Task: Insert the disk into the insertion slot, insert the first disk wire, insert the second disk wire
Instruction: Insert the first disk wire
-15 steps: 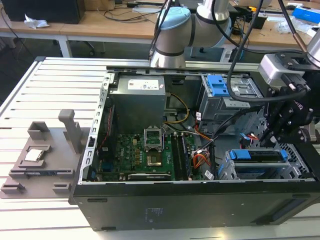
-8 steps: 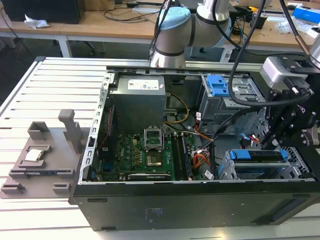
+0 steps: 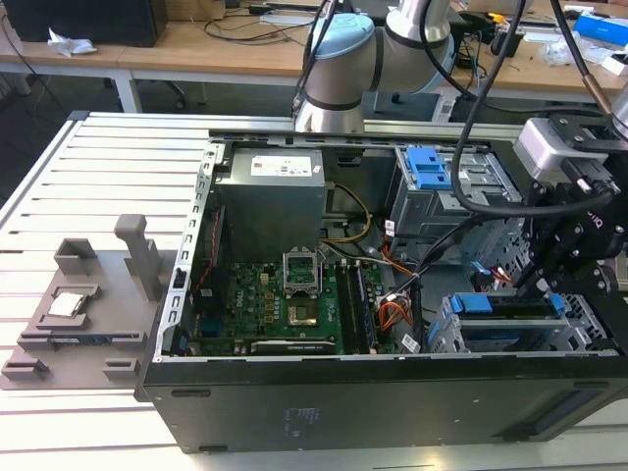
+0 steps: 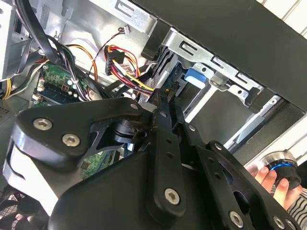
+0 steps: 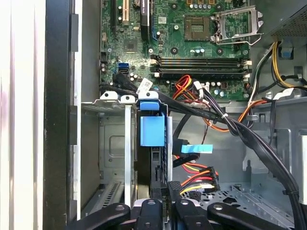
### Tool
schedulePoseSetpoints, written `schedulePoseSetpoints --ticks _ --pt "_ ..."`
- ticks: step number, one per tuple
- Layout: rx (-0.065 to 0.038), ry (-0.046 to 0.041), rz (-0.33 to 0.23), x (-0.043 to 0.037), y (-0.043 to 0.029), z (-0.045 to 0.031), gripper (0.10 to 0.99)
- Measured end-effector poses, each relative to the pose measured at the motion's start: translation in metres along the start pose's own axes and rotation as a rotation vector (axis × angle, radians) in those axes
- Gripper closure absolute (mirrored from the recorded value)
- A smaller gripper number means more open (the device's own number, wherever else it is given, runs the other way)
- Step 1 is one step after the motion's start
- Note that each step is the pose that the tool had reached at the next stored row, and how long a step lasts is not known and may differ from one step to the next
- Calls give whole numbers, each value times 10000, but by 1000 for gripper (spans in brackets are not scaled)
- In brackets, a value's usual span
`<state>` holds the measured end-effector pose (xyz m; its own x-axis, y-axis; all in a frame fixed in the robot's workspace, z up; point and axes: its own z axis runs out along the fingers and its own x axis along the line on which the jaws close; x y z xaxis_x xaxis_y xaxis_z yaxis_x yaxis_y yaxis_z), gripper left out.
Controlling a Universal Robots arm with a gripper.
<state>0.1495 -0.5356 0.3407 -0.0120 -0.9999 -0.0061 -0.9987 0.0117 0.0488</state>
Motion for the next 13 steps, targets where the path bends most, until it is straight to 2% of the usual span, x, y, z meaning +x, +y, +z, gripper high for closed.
schedulePoseSetpoints --ticks 6,13 --pt "1 2 -3 42 -3 5 918" --pt "0 0 106 45 0 -24 918"
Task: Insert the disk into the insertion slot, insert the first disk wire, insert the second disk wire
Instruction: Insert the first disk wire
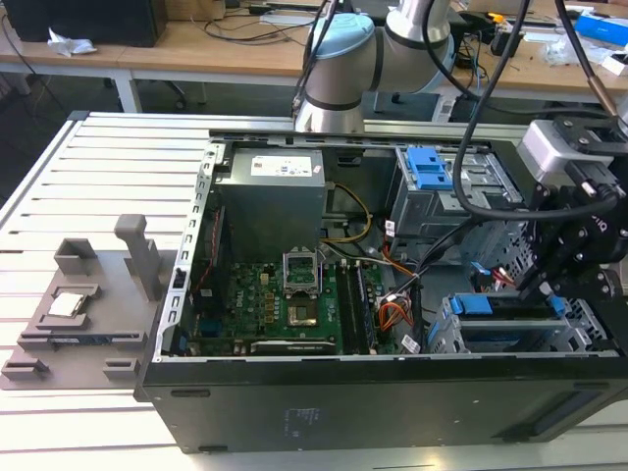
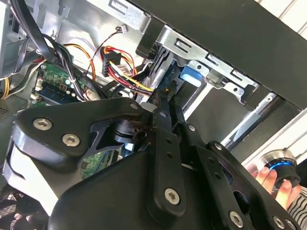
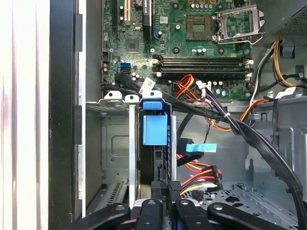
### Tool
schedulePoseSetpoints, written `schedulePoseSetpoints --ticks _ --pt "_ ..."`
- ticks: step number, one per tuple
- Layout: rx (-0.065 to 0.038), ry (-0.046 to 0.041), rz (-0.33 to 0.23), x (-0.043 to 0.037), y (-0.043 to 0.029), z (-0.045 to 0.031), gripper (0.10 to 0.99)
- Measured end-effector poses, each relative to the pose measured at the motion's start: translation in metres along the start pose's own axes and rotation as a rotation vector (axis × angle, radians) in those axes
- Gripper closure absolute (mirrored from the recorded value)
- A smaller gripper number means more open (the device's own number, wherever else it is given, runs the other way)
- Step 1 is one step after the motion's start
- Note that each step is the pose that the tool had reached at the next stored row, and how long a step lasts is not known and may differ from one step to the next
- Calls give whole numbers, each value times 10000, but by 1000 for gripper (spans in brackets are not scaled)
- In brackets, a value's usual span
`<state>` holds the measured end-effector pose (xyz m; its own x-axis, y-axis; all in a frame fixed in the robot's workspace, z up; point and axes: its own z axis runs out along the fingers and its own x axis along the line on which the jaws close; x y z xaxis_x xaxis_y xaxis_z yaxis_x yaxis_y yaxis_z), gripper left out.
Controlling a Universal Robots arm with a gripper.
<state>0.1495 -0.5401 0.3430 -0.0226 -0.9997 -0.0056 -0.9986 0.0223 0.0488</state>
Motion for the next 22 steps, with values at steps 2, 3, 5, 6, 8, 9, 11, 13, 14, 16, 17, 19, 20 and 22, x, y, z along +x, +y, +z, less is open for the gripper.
schedulePoseSetpoints --ticks 2,3,5,6,8,9,11,13,14,16,17,19,20,22 --pt "0 -10 86 -1 0 -2 918" --pt "1 -12 138 -1 0 -3 918" --pt "-1 -7 174 0 0 -1 918" --pt "-5 -7 179 0 0 4 918" --pt "-12 -14 179 -1 -3 22 918" --pt "-17 -9 158 0 -5 45 918" --pt "-19 -7 153 -1 -6 57 918" --pt "-18 -6 152 0 -6 63 918" --pt "-18 -9 152 0 -6 66 918" --pt "-19 -16 152 0 -7 71 906" --pt "-19 -15 153 0 -6 71 839" --pt "-18 -10 153 0 -6 70 839" --pt "-19 -10 153 0 -6 65 839" --pt "-18 -10 153 -1 -4 15 839"
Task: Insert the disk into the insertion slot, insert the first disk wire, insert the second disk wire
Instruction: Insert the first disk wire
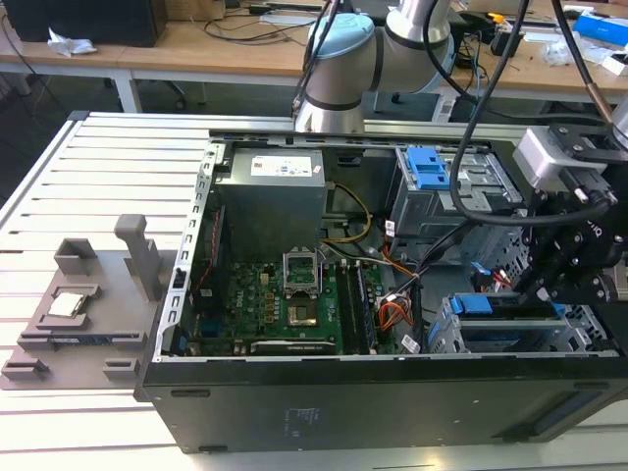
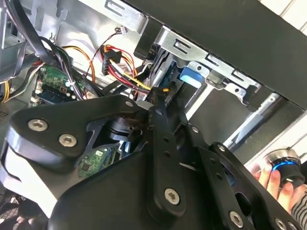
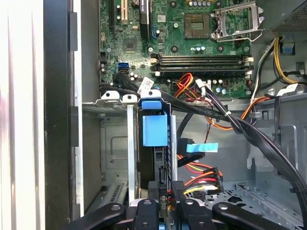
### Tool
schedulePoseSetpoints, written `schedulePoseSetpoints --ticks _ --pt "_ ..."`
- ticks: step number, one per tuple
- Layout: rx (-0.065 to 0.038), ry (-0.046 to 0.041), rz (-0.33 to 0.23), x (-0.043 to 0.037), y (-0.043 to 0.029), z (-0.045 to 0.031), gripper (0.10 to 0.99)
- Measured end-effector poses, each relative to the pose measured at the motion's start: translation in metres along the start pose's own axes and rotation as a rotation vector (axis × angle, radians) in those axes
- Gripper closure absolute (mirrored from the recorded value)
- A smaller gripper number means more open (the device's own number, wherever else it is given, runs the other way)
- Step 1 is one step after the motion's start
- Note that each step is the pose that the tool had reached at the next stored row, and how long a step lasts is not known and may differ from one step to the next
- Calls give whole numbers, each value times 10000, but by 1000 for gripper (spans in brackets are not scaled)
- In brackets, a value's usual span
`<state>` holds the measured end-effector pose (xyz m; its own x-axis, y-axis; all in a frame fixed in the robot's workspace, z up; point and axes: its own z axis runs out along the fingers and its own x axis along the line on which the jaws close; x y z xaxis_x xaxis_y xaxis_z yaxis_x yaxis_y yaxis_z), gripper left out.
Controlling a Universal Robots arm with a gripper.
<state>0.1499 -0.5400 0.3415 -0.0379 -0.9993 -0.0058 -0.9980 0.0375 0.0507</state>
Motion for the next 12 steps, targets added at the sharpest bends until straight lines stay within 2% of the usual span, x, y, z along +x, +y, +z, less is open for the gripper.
schedulePoseSetpoints --ticks 5,8,9,10,11,12 --pt "0 1 0 -4 9 -169 839" --pt "0 -1 0 -24 12 -207 855" --pt "0 1 0 -32 12 -213 922" --pt "0 0 0 -37 13 -214 922" --pt "0 -2 0 -42 13 -216 980" --pt "-1 -3 0 -43 13 -216 980"
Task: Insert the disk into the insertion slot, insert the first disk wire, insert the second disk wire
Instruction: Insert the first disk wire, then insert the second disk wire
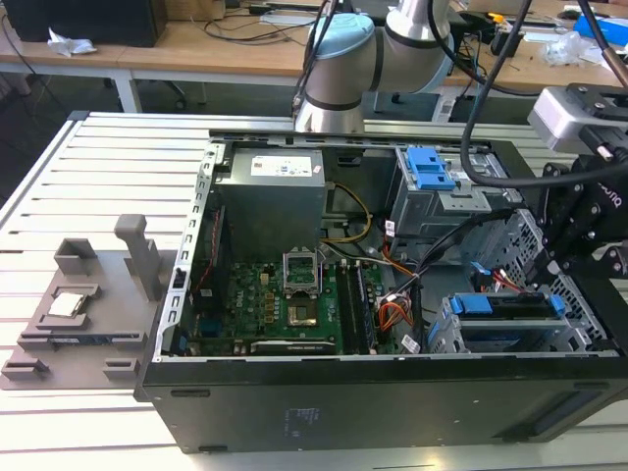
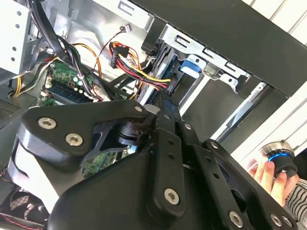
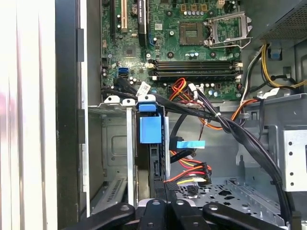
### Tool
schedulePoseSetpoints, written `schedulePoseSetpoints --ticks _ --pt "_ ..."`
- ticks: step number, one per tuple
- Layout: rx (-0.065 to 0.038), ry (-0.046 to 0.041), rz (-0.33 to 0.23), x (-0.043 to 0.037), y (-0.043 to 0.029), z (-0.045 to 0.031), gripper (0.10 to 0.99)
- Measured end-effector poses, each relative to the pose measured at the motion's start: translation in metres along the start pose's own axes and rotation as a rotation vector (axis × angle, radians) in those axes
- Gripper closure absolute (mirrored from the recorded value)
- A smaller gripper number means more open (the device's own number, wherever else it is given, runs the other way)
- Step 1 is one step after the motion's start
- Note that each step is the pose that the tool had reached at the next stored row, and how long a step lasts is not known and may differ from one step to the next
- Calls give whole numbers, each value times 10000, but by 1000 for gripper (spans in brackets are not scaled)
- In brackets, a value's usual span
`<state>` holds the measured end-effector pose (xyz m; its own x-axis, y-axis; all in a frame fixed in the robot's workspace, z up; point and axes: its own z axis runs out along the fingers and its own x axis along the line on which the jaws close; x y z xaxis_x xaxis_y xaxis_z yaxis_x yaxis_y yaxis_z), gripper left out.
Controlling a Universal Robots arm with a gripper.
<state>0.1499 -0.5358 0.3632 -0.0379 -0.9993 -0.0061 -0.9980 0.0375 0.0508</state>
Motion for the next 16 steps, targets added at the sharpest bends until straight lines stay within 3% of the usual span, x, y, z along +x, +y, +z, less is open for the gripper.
schedulePoseSetpoints --ticks 16 --pt "0 -6 0 -1 0 0 980"
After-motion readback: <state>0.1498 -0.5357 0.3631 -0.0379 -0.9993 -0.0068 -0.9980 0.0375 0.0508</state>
